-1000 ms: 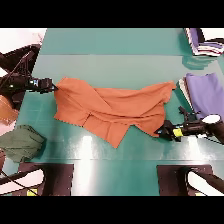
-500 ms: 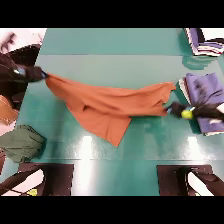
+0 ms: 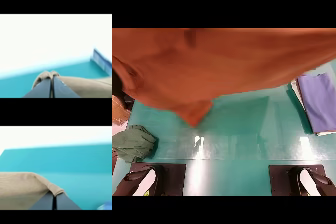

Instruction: Fold the shirts.

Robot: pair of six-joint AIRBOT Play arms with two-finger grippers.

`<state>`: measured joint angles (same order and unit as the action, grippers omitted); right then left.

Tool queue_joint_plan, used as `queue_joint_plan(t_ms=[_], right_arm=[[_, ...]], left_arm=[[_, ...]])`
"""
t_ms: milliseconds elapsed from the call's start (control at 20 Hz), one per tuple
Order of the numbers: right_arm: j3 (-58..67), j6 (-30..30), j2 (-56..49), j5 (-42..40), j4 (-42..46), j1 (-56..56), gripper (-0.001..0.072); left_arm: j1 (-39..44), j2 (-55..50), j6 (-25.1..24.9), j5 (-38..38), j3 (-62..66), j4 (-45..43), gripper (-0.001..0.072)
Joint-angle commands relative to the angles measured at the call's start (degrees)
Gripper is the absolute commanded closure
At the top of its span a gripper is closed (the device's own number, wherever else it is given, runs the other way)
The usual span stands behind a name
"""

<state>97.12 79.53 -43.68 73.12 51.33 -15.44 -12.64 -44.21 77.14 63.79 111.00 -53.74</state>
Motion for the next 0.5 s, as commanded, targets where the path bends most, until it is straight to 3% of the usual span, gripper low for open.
queue_joint_plan(t_ms=[0,250,450], right_arm=[[18.14,-0.04,-2.99,8.85,1.25,-7.06,0.0698],[26.69,1.03,-8.59,14.25,1.16,-8.46,0.0698],[12.85,0.98,-9.6,13.77,0.83,-8.44,0.0699]], left_arm=[[-0.02,2.01,4.37,-0.04,13.86,-0.31,0.0684],[0.0,1.46,7.63,3.23,16.06,-2.62,0.0683],[0.0,-0.2,8.13,6.29,-1.77,-3.72,0.0683]])
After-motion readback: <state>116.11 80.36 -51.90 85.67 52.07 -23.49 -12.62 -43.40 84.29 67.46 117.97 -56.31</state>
